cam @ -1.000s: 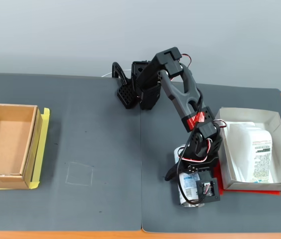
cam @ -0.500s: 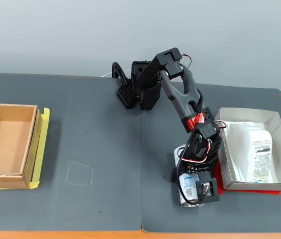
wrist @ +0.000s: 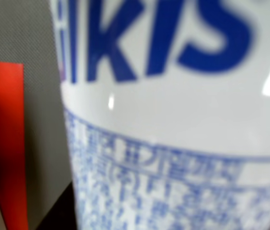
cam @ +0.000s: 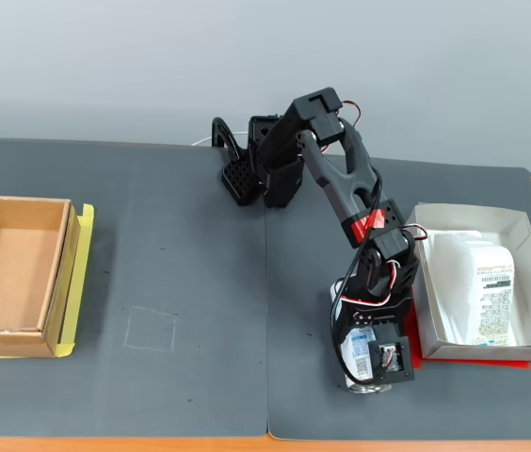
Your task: Pick the can and put it in the brown box
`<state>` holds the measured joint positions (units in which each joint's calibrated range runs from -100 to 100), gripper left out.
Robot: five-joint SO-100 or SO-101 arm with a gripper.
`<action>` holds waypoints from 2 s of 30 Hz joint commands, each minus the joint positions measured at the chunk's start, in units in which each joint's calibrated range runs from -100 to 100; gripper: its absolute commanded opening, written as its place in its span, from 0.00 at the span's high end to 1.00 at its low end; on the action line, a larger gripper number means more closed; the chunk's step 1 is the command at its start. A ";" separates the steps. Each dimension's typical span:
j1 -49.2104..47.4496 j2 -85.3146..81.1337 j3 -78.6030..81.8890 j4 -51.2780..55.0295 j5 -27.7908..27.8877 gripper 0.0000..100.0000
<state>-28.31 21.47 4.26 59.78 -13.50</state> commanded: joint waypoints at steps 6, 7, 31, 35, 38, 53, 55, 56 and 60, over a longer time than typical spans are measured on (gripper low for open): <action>1.34 -10.59 -2.00 1.98 1.52 0.89; 1.66 -11.94 -2.00 2.67 2.51 0.89; 40.74 -42.01 -10.14 16.46 39.30 0.89; 46.34 -41.84 -14.31 15.94 42.01 0.89; 50.57 -41.67 -15.57 15.68 43.47 0.89; 69.82 -19.48 -32.95 15.68 47.06 0.89; 71.04 -15.75 -35.75 15.68 47.06 0.89; 71.52 -13.89 -37.11 15.68 47.06 0.89; 72.82 -7.11 -42.54 15.68 47.06 0.89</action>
<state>43.68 11.75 -32.28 76.21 33.33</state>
